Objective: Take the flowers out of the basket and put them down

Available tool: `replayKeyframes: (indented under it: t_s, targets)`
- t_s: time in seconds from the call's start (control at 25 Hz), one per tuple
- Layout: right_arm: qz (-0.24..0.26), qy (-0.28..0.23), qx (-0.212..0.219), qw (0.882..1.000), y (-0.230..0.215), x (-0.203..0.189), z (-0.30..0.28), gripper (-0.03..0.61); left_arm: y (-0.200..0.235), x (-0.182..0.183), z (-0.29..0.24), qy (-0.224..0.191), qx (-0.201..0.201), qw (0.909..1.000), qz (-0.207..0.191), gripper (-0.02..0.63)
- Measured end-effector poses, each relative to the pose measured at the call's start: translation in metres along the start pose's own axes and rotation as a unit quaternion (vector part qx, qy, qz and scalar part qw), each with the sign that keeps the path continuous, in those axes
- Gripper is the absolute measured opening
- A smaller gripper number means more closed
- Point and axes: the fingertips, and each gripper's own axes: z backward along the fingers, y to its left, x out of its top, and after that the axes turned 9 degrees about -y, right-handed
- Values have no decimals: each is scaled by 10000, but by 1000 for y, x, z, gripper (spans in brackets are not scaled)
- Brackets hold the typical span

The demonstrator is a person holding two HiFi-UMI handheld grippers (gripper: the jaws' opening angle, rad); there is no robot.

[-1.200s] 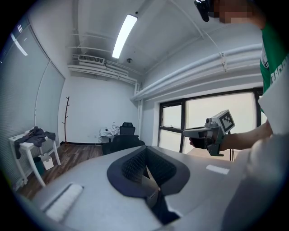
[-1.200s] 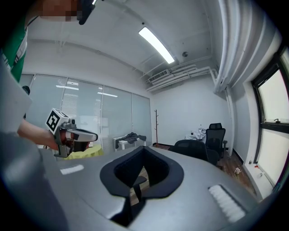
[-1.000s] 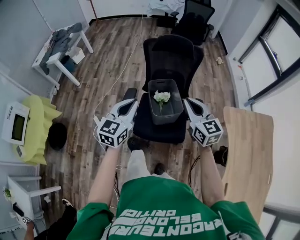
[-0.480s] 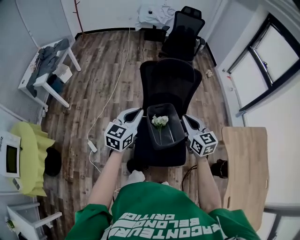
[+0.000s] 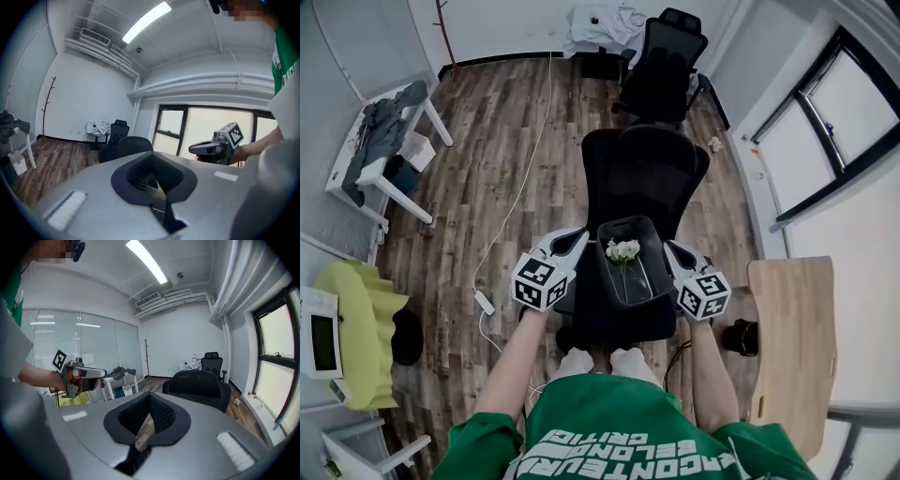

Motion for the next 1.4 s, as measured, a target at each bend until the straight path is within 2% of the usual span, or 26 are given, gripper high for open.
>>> replayKeyframes:
  t_s: [0.32, 0.76, 1.4]
  targets:
    - [-146, 109, 118, 9998, -37, -9, -14, 6, 1, -9, -34, 60, 108, 9997, 217, 17]
    - [-306, 513, 351, 9976, -78, -50, -41, 6, 1, -45, -69, 384, 373, 9978, 399, 17]
    - [-827, 1280, 340, 9877, -124, -170, -101, 6, 19, -160, -112, 1054, 460, 9888, 955, 17]
